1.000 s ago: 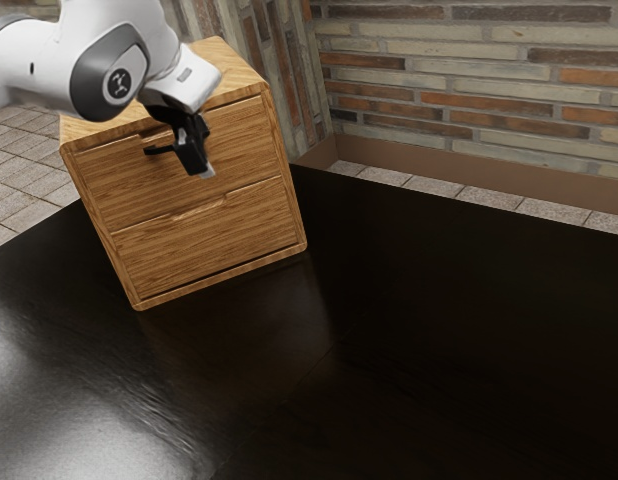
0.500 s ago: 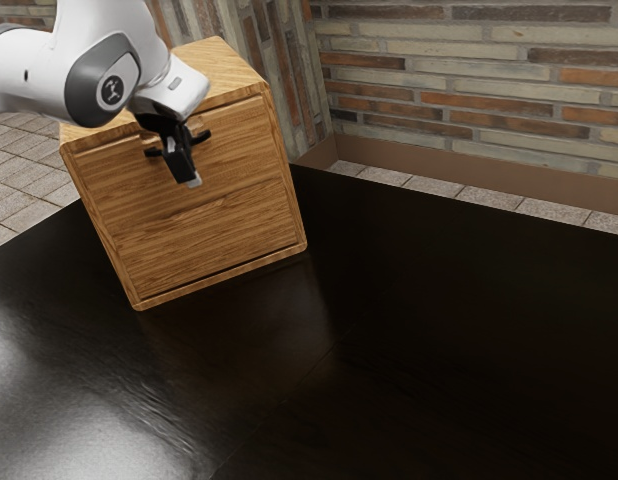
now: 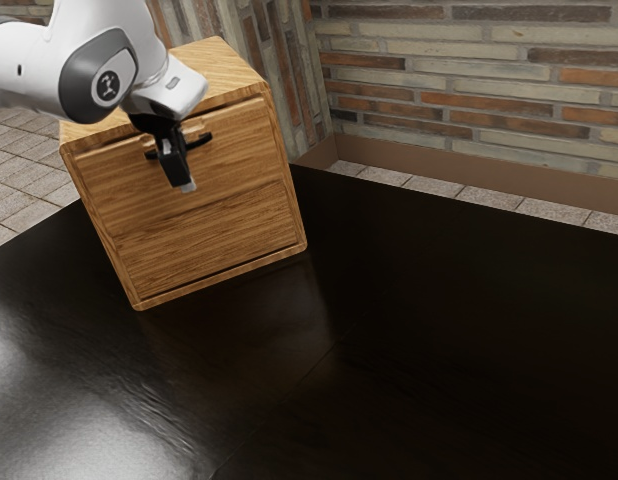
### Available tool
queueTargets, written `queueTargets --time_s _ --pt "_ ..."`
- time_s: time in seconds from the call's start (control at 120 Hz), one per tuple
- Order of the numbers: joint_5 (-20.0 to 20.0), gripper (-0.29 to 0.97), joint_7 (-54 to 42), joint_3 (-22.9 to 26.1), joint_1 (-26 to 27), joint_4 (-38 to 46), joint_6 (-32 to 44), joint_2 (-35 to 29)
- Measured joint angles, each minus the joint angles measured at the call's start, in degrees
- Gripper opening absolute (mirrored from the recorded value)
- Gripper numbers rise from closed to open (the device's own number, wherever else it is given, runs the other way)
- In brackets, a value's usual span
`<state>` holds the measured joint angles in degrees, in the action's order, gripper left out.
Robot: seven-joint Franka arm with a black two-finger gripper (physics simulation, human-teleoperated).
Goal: Pull the drawer handle with one arm to open the drawer
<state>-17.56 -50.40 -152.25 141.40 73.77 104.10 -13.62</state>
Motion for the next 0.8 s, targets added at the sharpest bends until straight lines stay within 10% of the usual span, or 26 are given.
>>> queueTargets --time_s 0.133,0.183,0.308,0.433,0.692,0.8 --pt "0.3 0.65 0.4 2.7 -3.4 5.9 -0.7 4.4" --pt "0.5 0.25 0.5 6.2 -5.9 7.9 -2.2 8.9" --pt "2.7 0.48 0.9 12.1 -11.4 0.8 -11.8 23.4" --pt "3.8 0.58 1.6 14.7 -10.1 -4.5 -20.5 24.9" --pt "-6.0 0.66 7.2 11.5 19.2 -24.1 -34.7 9.3" --pt "-3.1 0.67 10.2 7.3 23.4 -24.7 -37.3 8.3"
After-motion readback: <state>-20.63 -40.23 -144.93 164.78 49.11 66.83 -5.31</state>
